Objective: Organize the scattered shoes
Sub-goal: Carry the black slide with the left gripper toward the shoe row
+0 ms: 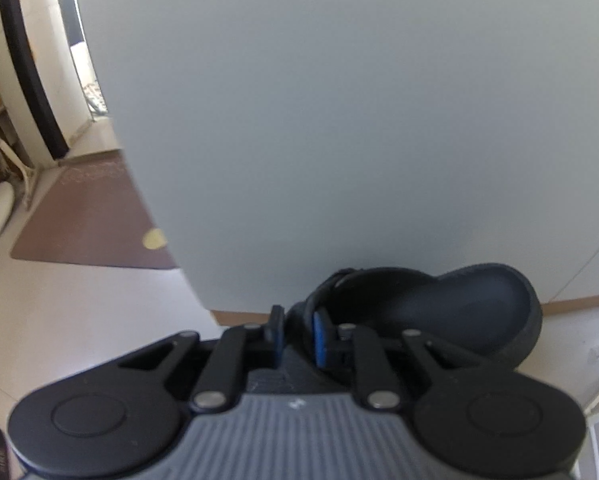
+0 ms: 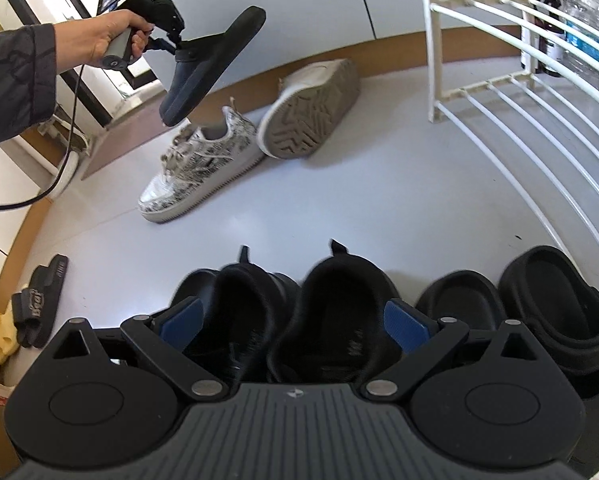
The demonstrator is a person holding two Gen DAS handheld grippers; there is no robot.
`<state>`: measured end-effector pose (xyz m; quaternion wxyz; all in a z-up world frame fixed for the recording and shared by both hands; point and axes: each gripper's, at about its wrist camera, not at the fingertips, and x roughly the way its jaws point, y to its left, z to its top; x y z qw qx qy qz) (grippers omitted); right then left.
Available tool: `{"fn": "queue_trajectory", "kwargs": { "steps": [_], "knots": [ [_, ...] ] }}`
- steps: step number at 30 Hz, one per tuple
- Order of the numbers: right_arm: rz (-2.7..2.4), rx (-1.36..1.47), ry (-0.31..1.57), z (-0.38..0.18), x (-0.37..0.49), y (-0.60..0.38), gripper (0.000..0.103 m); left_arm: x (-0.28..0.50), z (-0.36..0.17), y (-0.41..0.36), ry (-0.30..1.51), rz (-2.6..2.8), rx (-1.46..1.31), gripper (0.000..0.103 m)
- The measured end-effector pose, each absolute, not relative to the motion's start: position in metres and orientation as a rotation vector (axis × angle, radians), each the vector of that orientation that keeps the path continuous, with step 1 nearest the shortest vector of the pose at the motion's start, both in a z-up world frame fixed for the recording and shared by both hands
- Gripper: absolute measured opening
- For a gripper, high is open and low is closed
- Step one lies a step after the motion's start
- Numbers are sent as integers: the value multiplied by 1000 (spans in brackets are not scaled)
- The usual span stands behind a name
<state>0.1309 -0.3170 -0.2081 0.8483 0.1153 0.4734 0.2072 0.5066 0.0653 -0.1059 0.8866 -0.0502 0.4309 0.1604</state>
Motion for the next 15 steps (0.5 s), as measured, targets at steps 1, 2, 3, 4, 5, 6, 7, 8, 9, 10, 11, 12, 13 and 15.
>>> {"fn": "queue_trajectory", "kwargs": {
  "steps": [1,2,3,4,5,6,7,8,9,10,11,12,13,15],
  "knots": [
    [440,245,994,-207,131,-316,100,502,-101,69,893,332,-103,15],
    [442,247,992,-206,130,-314,100,498,-98,72,892,331,-102,15],
    [446,250,988,-205,129,-313,100,491,-94,78,892,328,-109,15],
    [448,251,986,-205,129,-312,100,485,-91,82,893,327,-114,15],
    [450,252,986,-205,128,-311,100,480,-89,84,895,325,-117,15],
    [453,255,986,-205,128,-309,100,471,-86,89,898,321,-128,15],
    [454,256,987,-205,128,-309,100,463,-83,93,903,317,-140,15],
    [457,257,989,-205,128,-307,100,456,-81,95,910,313,-144,15],
    [459,257,991,-205,128,-306,100,450,-80,95,914,310,-147,15],
    [460,257,991,-205,127,-305,100,443,-78,95,918,307,-151,15],
    [462,255,992,-205,127,-304,100,434,-76,97,923,301,-164,15],
    [464,251,994,-205,127,-304,100,421,-73,100,926,295,-183,15],
    [466,248,995,-206,127,-303,100,412,-74,102,927,294,-193,15],
    [467,241,1002,-208,127,-301,100,394,-78,110,928,283,-213,15]
  ]
}}
